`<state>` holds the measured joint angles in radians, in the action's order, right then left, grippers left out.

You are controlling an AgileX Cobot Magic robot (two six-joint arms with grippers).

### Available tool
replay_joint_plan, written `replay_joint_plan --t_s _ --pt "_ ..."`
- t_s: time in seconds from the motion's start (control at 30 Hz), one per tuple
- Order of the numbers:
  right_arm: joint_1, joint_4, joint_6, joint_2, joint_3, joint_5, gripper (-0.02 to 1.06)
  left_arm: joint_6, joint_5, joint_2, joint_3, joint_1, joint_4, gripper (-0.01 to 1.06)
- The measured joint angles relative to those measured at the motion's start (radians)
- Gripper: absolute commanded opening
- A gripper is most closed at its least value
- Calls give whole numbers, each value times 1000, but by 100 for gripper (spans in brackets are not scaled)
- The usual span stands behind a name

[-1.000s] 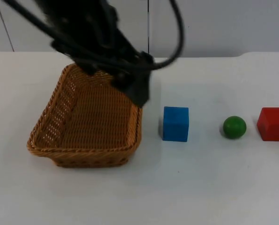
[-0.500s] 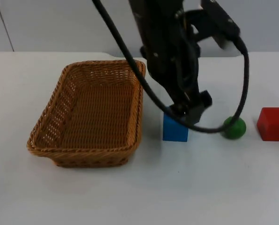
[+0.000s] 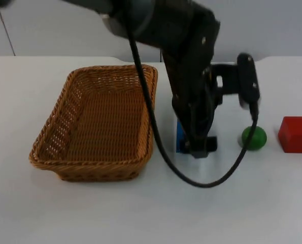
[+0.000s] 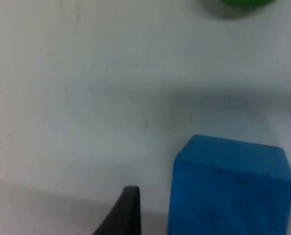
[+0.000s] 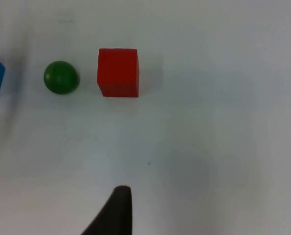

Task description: Place all geometric objects except the red cube into the basket.

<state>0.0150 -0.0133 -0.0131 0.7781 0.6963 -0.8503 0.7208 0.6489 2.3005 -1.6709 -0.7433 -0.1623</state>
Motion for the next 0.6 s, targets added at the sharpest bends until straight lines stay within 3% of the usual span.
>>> replay_joint_plan --t_s 0.3,0.4,0.43,0.57,0.6 --pt "0 3 0 0 0 1 105 2 -19 69 -10 0 -69 99" --pt "0 3 0 0 0 1 105 2 -19 70 -10 0 -76 81" --pt "0 4 0 0 0 1 105 2 -19 71 -10 0 -81 81" --pt "0 4 0 0 0 1 105 2 -26 78 -10 0 -93 35" --pt "0 4 0 0 0 1 105 2 -26 78 -10 0 -95 35"
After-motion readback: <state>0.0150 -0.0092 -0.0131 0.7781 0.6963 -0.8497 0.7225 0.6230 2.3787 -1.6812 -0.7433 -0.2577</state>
